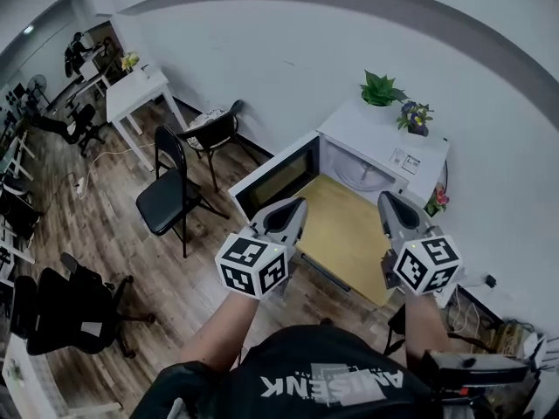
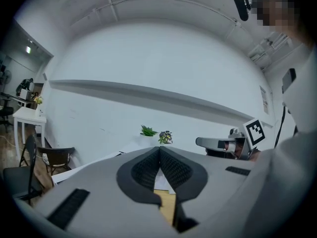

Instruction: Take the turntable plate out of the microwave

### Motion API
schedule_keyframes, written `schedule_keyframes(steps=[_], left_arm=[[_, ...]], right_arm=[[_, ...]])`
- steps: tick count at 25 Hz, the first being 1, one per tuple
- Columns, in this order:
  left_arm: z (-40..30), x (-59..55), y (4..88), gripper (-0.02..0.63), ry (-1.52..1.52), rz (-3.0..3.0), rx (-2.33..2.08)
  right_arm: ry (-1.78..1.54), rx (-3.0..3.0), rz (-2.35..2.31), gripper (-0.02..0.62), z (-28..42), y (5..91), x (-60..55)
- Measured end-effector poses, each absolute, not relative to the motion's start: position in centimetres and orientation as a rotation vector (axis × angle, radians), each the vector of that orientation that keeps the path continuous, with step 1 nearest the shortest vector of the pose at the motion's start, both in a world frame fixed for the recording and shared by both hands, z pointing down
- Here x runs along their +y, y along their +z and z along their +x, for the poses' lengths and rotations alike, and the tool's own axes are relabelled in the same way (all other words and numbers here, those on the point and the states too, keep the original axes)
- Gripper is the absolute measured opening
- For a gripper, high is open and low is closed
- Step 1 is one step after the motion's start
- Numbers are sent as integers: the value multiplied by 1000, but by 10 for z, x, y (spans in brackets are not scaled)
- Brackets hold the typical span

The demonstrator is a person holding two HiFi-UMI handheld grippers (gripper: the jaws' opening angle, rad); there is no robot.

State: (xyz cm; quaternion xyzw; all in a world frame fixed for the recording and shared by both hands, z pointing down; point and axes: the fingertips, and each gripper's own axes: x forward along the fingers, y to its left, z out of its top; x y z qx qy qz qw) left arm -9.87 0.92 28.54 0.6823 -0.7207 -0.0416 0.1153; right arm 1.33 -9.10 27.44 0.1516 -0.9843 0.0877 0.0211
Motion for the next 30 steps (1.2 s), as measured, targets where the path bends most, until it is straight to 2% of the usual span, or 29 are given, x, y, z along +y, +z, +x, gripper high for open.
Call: schedule_keyframes(steps=[16, 30], left_arm=[[-112, -82, 300, 2, -121, 1958, -2111], [-173, -168, 291, 3, -68, 2204, -1925]], right_arm=[[243, -3055, 475, 5, 9, 283, -185], [204, -2996, 855, 5, -31, 275, -225]])
